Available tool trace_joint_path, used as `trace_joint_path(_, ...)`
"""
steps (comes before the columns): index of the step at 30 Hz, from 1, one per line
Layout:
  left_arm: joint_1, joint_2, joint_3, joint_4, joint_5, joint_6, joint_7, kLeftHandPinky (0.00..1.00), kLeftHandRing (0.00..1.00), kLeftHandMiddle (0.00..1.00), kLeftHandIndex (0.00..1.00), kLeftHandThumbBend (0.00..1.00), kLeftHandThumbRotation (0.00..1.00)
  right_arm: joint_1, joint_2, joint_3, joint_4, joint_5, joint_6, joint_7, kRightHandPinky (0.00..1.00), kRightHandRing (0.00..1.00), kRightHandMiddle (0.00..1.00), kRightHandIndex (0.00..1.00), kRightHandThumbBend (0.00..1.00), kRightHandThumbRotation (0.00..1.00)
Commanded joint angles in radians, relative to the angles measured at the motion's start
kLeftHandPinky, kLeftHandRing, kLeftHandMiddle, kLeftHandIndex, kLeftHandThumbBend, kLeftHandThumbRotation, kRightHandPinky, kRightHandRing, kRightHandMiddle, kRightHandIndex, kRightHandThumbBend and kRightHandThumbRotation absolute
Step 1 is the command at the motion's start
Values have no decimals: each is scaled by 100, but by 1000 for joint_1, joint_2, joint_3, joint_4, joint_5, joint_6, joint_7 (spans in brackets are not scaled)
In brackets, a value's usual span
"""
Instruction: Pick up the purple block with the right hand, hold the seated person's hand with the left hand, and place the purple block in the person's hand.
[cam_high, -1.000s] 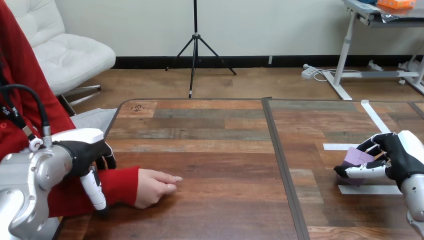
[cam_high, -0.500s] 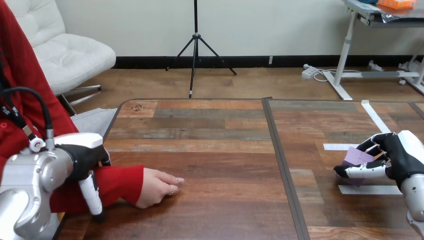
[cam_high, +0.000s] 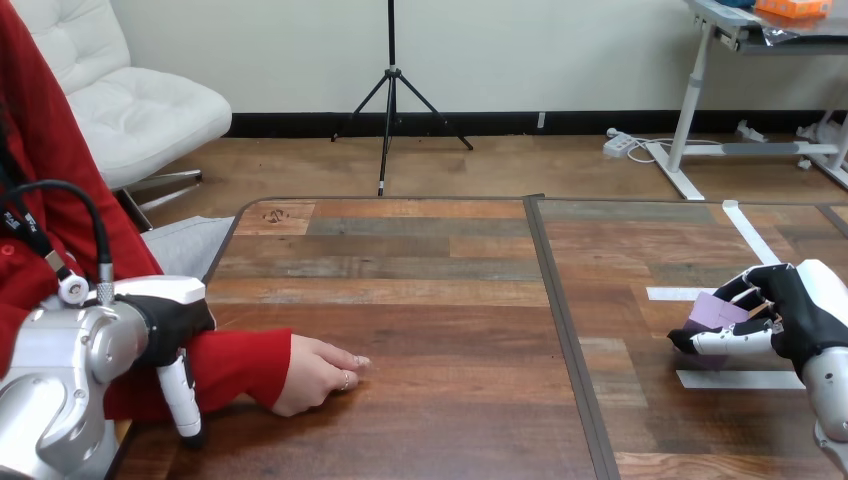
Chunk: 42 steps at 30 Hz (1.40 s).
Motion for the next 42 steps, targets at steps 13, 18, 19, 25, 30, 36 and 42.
trace_joint_path(13,-117,-14,-44,68,9,-17,14,49,69,74,70,86,7,-75,-20,-13,-59,14,-31,-30,43,46,49,48,82,0)
trace_joint_path(18,-122,-23,-51,75,8,-13,16,52,72,77,72,85,8,-75,-19,-13,-59,15,-31,-30,43,46,49,48,82,0)
trace_joint_path(19,-123,-24,-53,77,8,-13,17,52,73,77,72,85,9,-75,-19,-13,-59,15,-31,-30,43,46,49,48,82,0)
trace_joint_path(25,-121,-23,-63,71,9,-24,32,52,73,76,71,81,12,-75,-18,-15,-58,16,-32,-30,43,46,49,48,82,0)
trace_joint_path(30,-120,-24,-69,73,13,-35,55,48,69,71,67,79,14,-73,-18,-17,-56,19,-38,-29,42,46,49,48,82,0)
trace_joint_path(36,-126,-31,-75,84,19,-33,75,44,63,66,62,76,15,-72,-15,-17,-57,18,-41,-34,42,46,49,48,82,0)
trace_joint_path(42,-133,-41,-77,96,21,-22,81,35,49,56,62,74,15,-72,-15,-16,-55,18,-45,-35,42,46,49,48,82,0)
